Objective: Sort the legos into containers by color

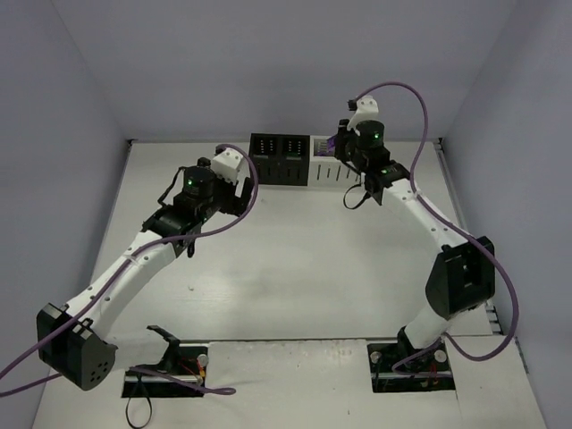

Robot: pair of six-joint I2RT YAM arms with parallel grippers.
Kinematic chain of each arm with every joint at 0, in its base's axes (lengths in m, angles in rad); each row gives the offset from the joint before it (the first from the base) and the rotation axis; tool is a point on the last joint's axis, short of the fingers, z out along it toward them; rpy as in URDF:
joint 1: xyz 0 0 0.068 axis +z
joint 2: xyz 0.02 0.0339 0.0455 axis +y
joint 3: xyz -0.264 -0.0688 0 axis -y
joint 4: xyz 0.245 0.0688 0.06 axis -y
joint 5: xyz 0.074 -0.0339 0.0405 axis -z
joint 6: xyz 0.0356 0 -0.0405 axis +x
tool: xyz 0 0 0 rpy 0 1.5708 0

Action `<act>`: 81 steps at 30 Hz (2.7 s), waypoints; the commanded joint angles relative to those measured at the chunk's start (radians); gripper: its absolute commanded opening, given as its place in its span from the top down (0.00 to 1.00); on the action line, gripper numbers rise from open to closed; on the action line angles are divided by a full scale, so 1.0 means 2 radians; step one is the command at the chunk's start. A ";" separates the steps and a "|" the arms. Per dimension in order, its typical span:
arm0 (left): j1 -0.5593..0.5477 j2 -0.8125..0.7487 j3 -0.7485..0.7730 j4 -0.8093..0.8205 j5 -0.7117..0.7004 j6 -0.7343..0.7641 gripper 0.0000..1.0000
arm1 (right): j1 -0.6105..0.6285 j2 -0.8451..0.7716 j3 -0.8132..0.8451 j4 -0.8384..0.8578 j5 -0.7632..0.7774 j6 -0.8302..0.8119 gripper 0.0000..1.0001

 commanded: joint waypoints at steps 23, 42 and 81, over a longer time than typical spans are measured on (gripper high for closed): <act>0.068 0.006 0.050 -0.028 -0.070 -0.094 0.20 | -0.036 0.213 0.208 0.005 -0.045 -0.057 0.55; 0.083 -0.030 0.050 -0.027 -0.066 -0.114 0.20 | -0.036 -0.089 -0.008 0.001 0.025 -0.022 0.22; 0.123 -0.308 -0.117 -0.088 -0.111 -0.135 0.19 | -0.036 -0.485 -0.280 -0.126 0.050 0.084 0.00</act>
